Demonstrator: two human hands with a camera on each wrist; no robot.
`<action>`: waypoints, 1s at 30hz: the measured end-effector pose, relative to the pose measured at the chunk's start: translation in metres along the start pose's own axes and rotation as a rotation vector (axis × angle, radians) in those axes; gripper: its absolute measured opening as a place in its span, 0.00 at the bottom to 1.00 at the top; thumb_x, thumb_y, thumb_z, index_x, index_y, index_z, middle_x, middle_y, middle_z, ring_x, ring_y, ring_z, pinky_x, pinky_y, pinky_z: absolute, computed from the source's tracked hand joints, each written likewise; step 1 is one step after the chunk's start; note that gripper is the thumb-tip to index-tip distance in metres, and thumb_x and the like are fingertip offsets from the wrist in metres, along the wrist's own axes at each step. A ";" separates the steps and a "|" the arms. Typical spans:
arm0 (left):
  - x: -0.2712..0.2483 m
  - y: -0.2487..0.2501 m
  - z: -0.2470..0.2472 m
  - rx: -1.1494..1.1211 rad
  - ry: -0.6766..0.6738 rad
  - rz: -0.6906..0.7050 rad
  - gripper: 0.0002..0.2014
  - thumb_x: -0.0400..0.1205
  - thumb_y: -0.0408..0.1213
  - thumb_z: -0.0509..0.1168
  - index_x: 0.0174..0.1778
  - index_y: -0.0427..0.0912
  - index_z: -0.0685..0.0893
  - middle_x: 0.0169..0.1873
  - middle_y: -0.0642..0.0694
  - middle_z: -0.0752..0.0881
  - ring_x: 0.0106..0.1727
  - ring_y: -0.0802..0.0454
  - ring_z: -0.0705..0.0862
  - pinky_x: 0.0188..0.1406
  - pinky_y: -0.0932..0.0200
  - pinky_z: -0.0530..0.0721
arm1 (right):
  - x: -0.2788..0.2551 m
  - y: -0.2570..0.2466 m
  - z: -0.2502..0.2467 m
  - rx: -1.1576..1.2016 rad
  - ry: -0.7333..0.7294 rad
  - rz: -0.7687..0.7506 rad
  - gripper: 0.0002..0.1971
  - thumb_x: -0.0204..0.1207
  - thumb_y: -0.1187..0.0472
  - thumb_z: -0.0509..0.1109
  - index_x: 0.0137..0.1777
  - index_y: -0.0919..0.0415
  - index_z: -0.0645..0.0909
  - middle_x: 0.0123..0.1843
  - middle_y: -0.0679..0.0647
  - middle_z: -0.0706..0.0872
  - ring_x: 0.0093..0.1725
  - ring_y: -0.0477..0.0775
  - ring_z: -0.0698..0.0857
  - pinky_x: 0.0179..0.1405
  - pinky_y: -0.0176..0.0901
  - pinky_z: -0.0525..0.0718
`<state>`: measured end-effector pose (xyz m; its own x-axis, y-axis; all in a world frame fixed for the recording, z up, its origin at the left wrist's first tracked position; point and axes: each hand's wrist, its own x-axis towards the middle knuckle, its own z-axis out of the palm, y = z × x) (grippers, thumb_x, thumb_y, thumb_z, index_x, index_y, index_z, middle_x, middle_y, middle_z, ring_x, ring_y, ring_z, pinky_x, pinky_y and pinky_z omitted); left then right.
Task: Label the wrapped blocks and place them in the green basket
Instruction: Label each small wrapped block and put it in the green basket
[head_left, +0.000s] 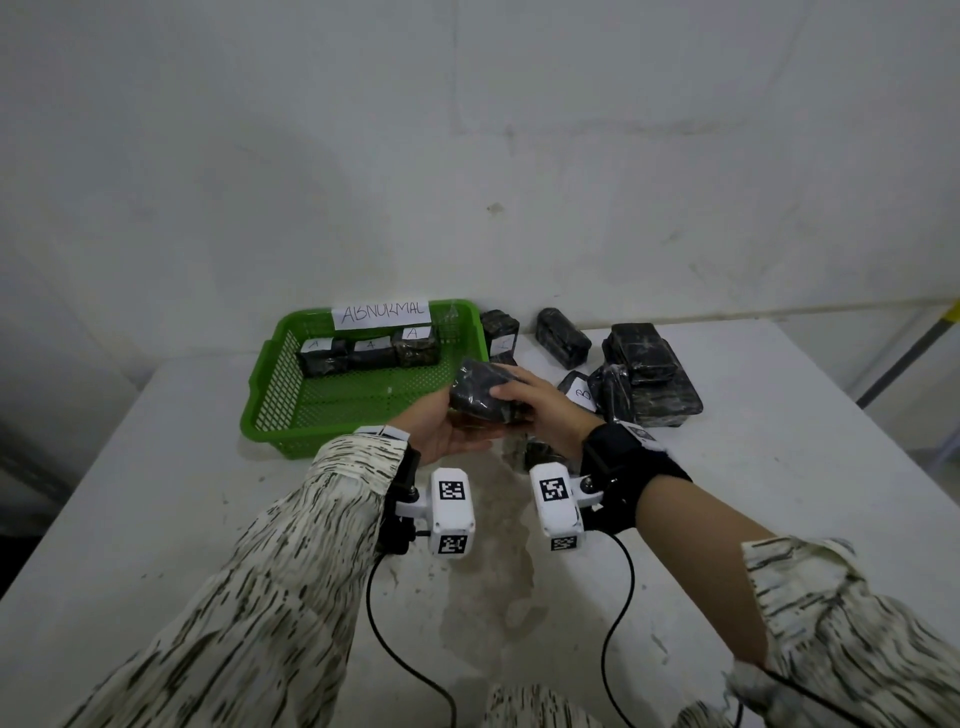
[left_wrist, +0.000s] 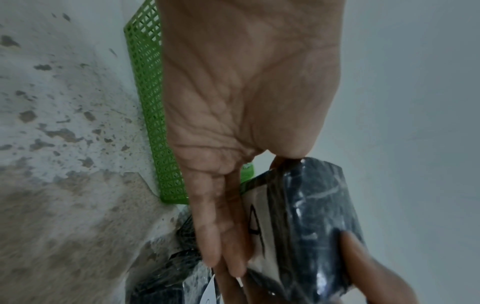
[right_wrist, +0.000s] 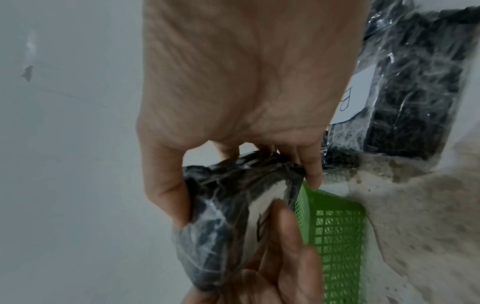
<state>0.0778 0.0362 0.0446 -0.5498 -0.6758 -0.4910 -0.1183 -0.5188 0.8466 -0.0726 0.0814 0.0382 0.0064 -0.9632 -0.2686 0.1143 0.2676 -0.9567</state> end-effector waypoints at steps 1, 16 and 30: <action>0.000 -0.001 0.000 0.007 -0.009 -0.010 0.23 0.88 0.49 0.48 0.70 0.39 0.75 0.52 0.39 0.86 0.43 0.47 0.89 0.50 0.51 0.86 | -0.002 -0.001 -0.001 -0.018 0.016 -0.021 0.31 0.68 0.61 0.76 0.73 0.55 0.75 0.69 0.60 0.80 0.66 0.61 0.81 0.68 0.58 0.78; 0.000 -0.001 -0.009 -0.130 0.032 0.269 0.40 0.69 0.06 0.58 0.71 0.49 0.70 0.57 0.45 0.80 0.58 0.41 0.80 0.56 0.39 0.82 | -0.009 -0.009 -0.004 0.131 -0.023 0.077 0.38 0.78 0.38 0.61 0.84 0.39 0.48 0.83 0.57 0.63 0.76 0.65 0.72 0.53 0.62 0.84; -0.011 0.010 0.004 -0.106 -0.096 0.209 0.14 0.79 0.34 0.63 0.59 0.53 0.78 0.61 0.43 0.78 0.58 0.40 0.80 0.57 0.41 0.80 | 0.003 -0.003 -0.002 0.112 0.144 -0.031 0.17 0.77 0.60 0.71 0.65 0.61 0.77 0.64 0.65 0.82 0.63 0.65 0.83 0.55 0.61 0.86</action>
<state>0.0791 0.0412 0.0591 -0.6301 -0.7238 -0.2812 0.0906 -0.4282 0.8991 -0.0745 0.0774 0.0399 -0.1400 -0.9553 -0.2604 0.2218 0.2261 -0.9485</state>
